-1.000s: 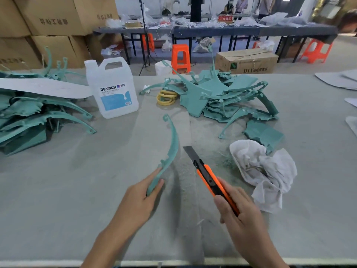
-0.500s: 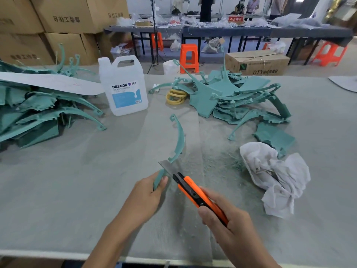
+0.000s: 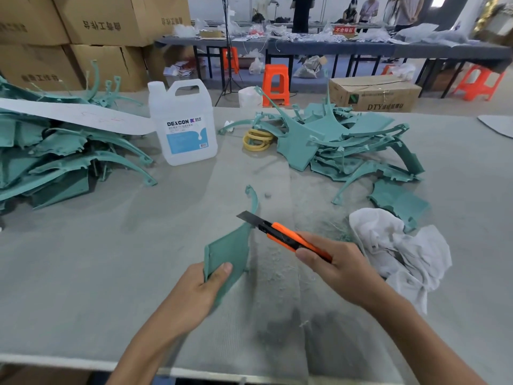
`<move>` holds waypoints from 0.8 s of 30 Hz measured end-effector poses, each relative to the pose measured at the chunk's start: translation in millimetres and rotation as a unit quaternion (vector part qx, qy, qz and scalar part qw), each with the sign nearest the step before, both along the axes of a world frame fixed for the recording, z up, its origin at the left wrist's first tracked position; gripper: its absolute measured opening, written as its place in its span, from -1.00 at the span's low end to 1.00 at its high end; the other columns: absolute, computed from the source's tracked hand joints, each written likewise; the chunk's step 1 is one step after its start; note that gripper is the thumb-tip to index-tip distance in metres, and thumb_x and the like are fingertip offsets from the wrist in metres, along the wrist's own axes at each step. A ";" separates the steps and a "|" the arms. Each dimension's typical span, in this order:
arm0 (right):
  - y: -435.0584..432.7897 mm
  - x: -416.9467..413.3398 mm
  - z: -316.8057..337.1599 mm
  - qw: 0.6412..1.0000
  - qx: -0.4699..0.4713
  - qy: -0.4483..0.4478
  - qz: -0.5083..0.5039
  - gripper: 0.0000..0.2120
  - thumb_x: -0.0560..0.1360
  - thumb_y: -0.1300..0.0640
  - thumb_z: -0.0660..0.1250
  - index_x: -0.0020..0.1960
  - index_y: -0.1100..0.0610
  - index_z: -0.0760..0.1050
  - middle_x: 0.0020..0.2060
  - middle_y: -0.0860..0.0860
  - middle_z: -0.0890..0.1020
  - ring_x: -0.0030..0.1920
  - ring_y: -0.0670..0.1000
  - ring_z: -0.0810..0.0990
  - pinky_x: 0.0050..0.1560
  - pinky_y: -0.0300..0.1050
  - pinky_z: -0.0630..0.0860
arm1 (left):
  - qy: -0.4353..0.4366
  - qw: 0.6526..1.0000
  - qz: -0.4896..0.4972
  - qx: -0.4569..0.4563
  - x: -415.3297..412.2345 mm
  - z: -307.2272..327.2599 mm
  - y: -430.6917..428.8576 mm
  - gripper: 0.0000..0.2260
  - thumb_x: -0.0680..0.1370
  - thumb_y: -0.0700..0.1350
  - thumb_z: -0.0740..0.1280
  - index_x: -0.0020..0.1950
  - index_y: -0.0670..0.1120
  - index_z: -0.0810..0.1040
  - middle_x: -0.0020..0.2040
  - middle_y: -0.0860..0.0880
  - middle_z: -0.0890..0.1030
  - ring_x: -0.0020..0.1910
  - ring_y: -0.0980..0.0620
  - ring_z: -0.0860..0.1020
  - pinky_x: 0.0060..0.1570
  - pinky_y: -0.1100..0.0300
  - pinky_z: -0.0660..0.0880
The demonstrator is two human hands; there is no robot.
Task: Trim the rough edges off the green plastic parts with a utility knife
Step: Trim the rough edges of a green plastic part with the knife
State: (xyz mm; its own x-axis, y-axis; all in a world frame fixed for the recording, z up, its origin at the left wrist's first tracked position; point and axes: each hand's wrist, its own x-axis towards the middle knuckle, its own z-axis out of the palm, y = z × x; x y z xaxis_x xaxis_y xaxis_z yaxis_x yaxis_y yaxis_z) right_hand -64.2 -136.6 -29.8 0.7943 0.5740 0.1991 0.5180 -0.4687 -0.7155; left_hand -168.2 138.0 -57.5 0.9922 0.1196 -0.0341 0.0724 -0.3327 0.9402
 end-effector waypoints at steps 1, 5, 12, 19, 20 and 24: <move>4.3 8.5 3.2 1.000 -0.007 0.003 0.007 -0.72 0.63 -0.11 0.30 0.31 -0.37 0.49 -0.36 -0.05 0.56 -0.43 -0.17 0.43 -0.38 -0.24 0.37 | 0.003 1.000 0.003 -0.029 0.6 0.8 2.1 -0.55 0.53 0.24 0.24 0.05 -0.12 0.66 -0.09 -0.09 0.70 -0.16 0.03 0.58 -0.07 0.03 0.53; 22.3 37.6 9.9 0.998 -0.031 0.021 0.054 -0.78 0.64 -0.10 0.29 0.26 -0.25 0.56 -0.34 -0.04 0.57 -0.38 -0.14 0.49 -0.32 -0.20 0.43 | 0.016 0.991 0.019 -0.129 -0.7 -1.5 7.5 -0.71 0.53 0.15 0.31 0.12 0.07 0.69 0.05 -0.16 0.71 0.02 -0.15 0.67 0.10 -0.16 0.55; 48.1 114.5 21.2 0.990 -0.114 0.062 0.061 -0.78 0.66 -0.06 0.26 0.27 -0.19 0.57 -0.38 -0.08 0.54 -0.47 -0.16 0.45 -0.41 -0.23 0.43 | 0.033 0.980 0.014 -0.196 5.4 -5.0 13.7 -0.74 0.55 0.06 0.33 0.18 0.08 0.68 0.13 -0.12 0.71 0.12 -0.16 0.67 0.21 -0.16 0.57; 73.2 159.7 2.1 0.981 -0.160 0.102 0.036 -0.76 0.64 -0.07 0.26 0.27 -0.14 0.60 -0.31 -0.01 0.61 -0.52 -0.18 0.47 -0.46 -0.24 0.44 | 0.049 0.945 0.029 -0.321 3.3 -15.0 21.0 -0.75 0.61 -0.15 0.28 0.22 -0.10 0.68 0.22 -0.23 0.65 0.21 -0.23 0.63 0.12 0.03 0.61; 77.1 162.5 0.3 0.981 -0.167 0.097 0.030 -0.77 0.64 -0.07 0.26 0.22 -0.12 0.62 -0.30 -0.03 0.61 -0.50 -0.20 0.50 -0.47 -0.28 0.43 | 0.052 0.942 0.031 -0.331 2.9 -15.6 21.6 -0.74 0.61 -0.16 0.27 0.23 -0.13 0.67 0.23 -0.24 0.64 0.21 -0.24 0.62 0.13 0.02 0.60; 96.0 168.2 -1.0 0.980 -0.185 0.079 0.008 -0.82 0.64 -0.07 0.25 0.07 -0.09 0.63 -0.26 -0.02 0.64 -0.31 -0.05 0.58 -0.36 -0.27 0.46 | 0.056 0.930 0.043 -0.361 1.6 -15.9 21.3 -0.72 0.59 -0.17 0.27 0.23 -0.17 0.67 0.24 -0.26 0.63 0.21 -0.27 0.62 0.16 -0.02 0.60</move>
